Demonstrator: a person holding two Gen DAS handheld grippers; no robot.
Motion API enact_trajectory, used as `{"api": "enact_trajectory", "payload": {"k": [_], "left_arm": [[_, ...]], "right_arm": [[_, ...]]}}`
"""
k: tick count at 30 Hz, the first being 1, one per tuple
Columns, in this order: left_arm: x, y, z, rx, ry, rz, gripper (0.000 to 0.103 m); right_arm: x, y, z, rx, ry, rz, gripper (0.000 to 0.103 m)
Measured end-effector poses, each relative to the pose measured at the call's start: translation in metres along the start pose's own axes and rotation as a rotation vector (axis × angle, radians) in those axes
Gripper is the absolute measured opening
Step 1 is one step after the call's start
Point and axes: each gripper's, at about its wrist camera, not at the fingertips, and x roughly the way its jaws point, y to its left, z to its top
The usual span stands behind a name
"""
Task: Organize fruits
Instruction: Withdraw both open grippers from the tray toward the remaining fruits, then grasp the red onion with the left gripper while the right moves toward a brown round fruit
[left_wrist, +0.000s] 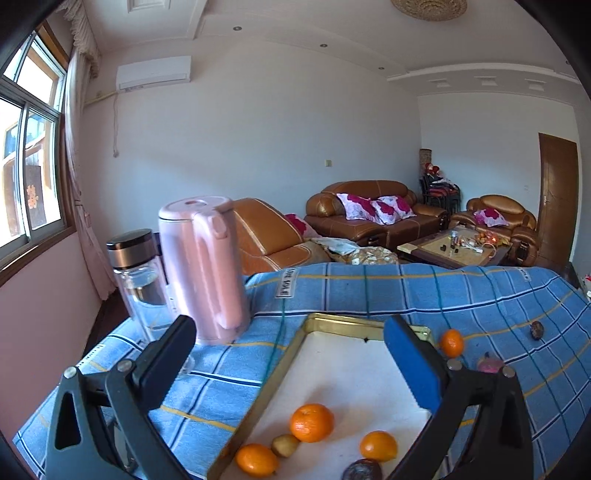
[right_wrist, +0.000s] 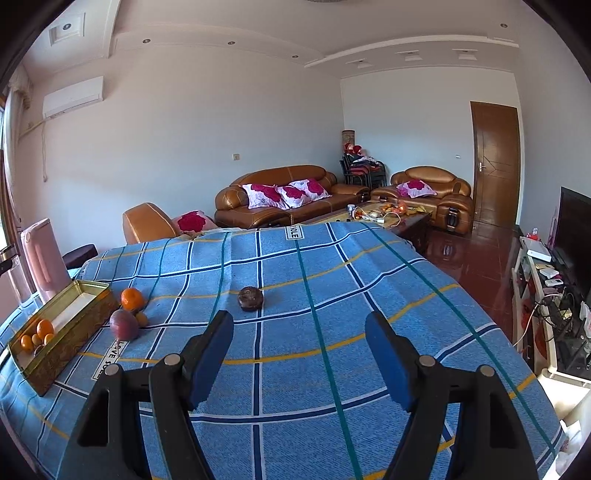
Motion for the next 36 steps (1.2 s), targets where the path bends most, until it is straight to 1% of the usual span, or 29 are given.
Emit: {"api": "enact_trajectory", "payload": {"k": [2, 4, 6, 7, 8, 9, 13, 15, 18, 21, 24, 27, 31, 36], "left_arm": [[-0.001, -0.025, -0.002, 0.015, 0.013, -0.068, 0.103], [-0.001, -0.056, -0.006, 0.056, 0.028, -0.137, 0.103], [0.0, -0.092, -0.012, 0.088, 0.057, -0.198, 0.103], [0.001, -0.111, -0.015, 0.108, 0.065, -0.248, 0.103], [0.002, -0.13, -0.018, 0.138, 0.07, -0.281, 0.103], [0.006, -0.15, -0.02, 0.165, 0.082, -0.298, 0.103], [0.033, -0.211, -0.03, 0.211, 0.196, -0.383, 0.103], [0.044, -0.234, -0.036, 0.233, 0.238, -0.359, 0.103], [0.058, -0.258, -0.04, 0.255, 0.283, -0.345, 0.103], [0.054, -0.271, -0.044, 0.286, 0.267, -0.355, 0.103], [0.056, -0.272, -0.051, 0.304, 0.266, -0.34, 0.103], [0.06, -0.266, -0.053, 0.294, 0.27, -0.326, 0.103], [0.062, -0.263, -0.05, 0.27, 0.264, -0.335, 0.103], [0.061, -0.261, -0.051, 0.275, 0.245, -0.333, 0.103]], "right_arm": [[-0.002, -0.003, -0.001, 0.008, 0.0, -0.002, 0.075], [-0.003, -0.007, -0.004, 0.015, 0.008, -0.004, 0.075], [0.0, -0.01, -0.006, 0.022, 0.022, 0.001, 0.075], [0.001, -0.012, -0.006, 0.022, 0.025, -0.002, 0.075], [0.002, -0.013, -0.006, 0.022, 0.025, -0.002, 0.075], [0.003, -0.014, -0.007, 0.026, 0.023, -0.001, 0.075], [0.008, -0.016, -0.01, 0.03, 0.034, 0.012, 0.075], [0.01, -0.018, -0.013, 0.023, 0.046, 0.012, 0.075], [0.013, -0.022, -0.017, 0.022, 0.066, -0.001, 0.075], [0.013, -0.026, -0.02, 0.032, 0.07, -0.006, 0.075], [0.018, -0.026, -0.023, 0.035, 0.083, -0.01, 0.075], [0.023, -0.022, -0.023, 0.026, 0.096, -0.01, 0.075], [0.029, -0.014, -0.023, 0.018, 0.103, 0.001, 0.075], [0.037, 0.0, -0.023, -0.005, 0.123, 0.011, 0.075]]}}
